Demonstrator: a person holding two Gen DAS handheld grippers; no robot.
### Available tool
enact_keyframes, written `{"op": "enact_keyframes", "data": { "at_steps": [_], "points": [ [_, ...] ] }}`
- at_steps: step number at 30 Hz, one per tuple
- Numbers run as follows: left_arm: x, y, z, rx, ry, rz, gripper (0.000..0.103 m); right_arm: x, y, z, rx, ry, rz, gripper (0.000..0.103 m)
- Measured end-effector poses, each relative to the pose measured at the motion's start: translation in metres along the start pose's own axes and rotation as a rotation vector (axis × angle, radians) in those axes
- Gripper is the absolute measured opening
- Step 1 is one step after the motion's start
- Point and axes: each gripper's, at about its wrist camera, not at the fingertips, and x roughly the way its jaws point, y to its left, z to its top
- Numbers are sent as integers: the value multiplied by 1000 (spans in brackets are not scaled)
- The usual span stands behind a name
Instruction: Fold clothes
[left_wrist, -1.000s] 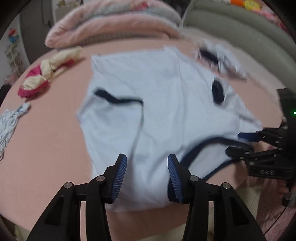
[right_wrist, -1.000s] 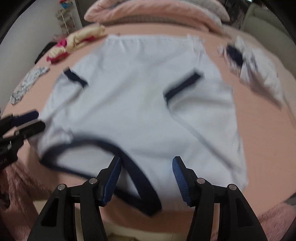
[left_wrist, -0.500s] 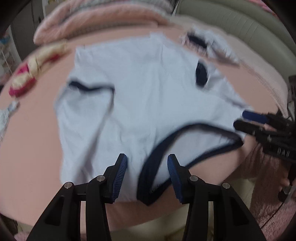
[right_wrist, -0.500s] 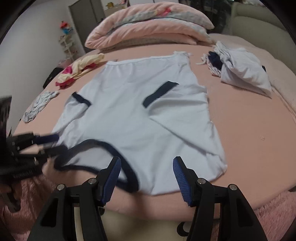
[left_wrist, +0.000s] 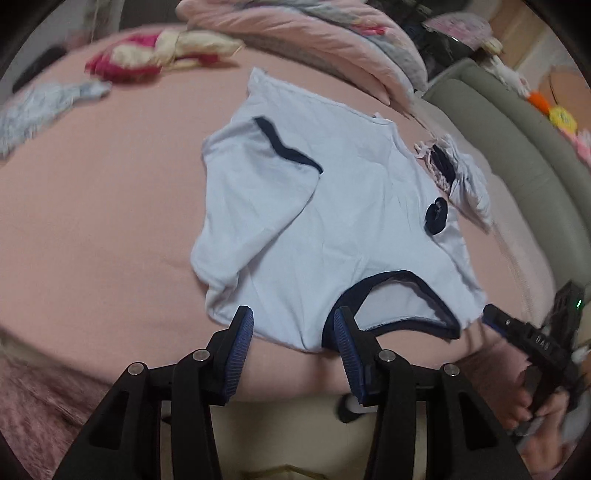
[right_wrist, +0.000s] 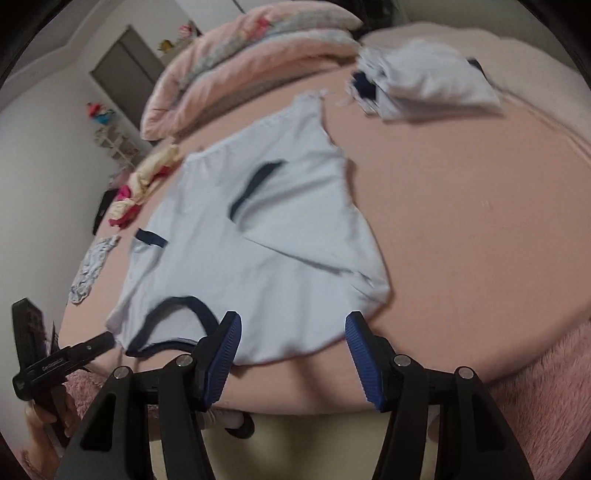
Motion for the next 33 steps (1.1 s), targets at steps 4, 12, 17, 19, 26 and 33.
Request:
{"op": "enact_keyframes", "data": {
  "at_steps": [4,12,17,19,26,33],
  "points": [
    [17,-56,9,236,-32,-17,42,8,29,-5,-141,-10,-18,58],
    [63,-87,-3,384,57,112,43,38,100,-15,-482,-17,-88,58],
    [58,-84,-17,425,109,136,43,58,98,-20,-546,42,-136,59],
    [51,-81,-24,438,119,117,43,51,96,-25,-567,84,-111,59],
    [23,-68,-31,373,44,56,42,24,88,-37,-537,62,-69,61],
    [-7,-20,-21,48,-48,62,43,-6,32,-19,-140,-1,-44,61]
  ]
}}
